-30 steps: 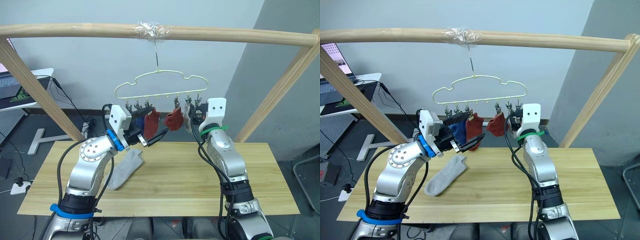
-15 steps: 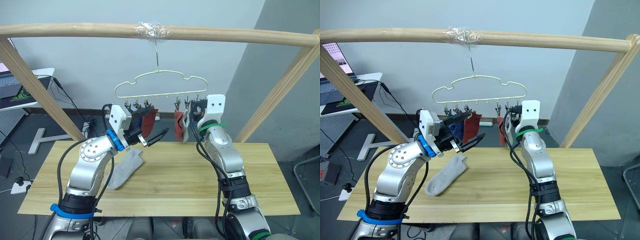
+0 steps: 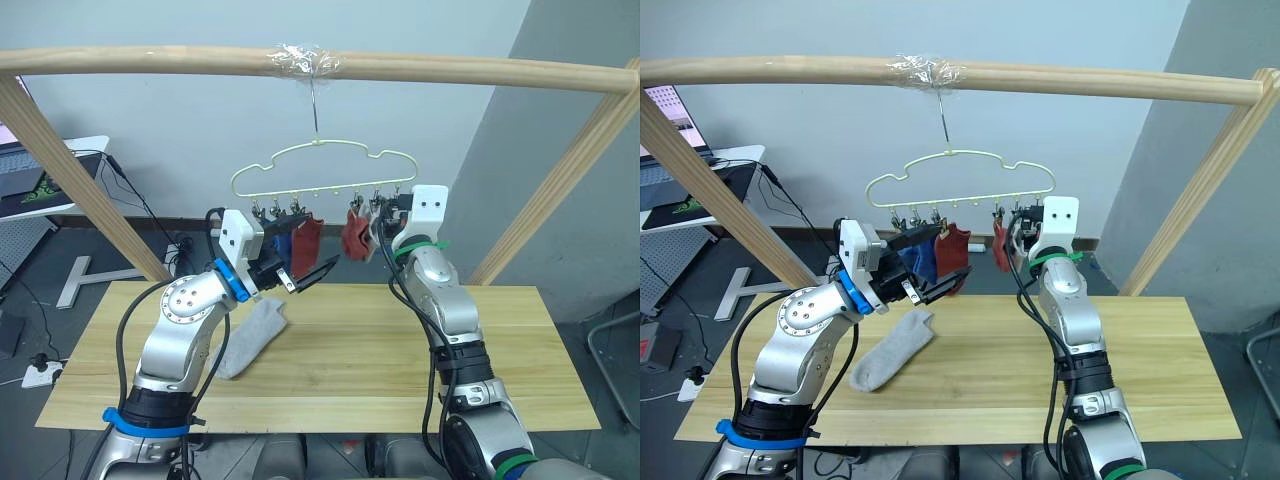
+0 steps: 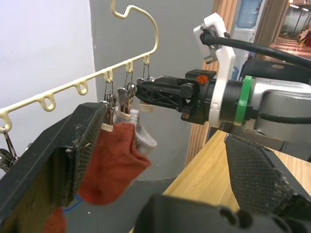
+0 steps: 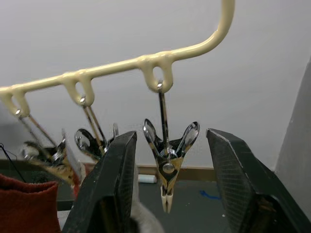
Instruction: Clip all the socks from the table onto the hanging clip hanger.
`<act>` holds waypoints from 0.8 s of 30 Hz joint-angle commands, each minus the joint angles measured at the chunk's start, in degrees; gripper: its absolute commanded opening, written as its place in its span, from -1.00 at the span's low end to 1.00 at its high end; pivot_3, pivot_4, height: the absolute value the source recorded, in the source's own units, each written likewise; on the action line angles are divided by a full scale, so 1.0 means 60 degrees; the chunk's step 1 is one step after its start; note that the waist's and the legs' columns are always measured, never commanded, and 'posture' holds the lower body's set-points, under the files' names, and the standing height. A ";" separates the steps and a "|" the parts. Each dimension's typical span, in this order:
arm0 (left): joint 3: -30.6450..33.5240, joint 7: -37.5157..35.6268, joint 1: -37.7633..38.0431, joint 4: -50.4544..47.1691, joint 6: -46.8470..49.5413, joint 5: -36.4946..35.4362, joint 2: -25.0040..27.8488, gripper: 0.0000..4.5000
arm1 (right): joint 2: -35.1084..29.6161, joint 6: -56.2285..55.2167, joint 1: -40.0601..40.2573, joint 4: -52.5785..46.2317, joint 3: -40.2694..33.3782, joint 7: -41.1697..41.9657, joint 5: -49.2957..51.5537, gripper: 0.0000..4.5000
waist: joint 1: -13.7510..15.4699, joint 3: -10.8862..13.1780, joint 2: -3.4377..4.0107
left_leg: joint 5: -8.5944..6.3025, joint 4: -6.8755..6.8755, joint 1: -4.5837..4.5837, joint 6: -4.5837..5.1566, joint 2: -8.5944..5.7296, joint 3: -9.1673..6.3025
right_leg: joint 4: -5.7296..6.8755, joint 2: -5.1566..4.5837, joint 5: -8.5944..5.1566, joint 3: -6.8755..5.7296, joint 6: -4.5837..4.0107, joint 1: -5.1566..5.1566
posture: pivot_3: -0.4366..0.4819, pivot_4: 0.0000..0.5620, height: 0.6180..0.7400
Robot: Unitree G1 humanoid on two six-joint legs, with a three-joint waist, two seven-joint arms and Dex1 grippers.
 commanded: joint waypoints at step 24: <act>0.0248 0.0119 -0.0153 -0.0688 0.0217 -0.0693 -0.0230 1.00 | 0.0306 -0.0387 -0.0541 0.0229 -0.0198 0.0187 0.0325 -0.51 | 0.0006 0.0000 0.0000 | 0.0000 0.0000 0.0001 0.0000 0.0001 -0.0001 | 0.0003 0.0000 0.0001 0.0000 -0.0002 0.0000 | 0.37 -0.52 1.00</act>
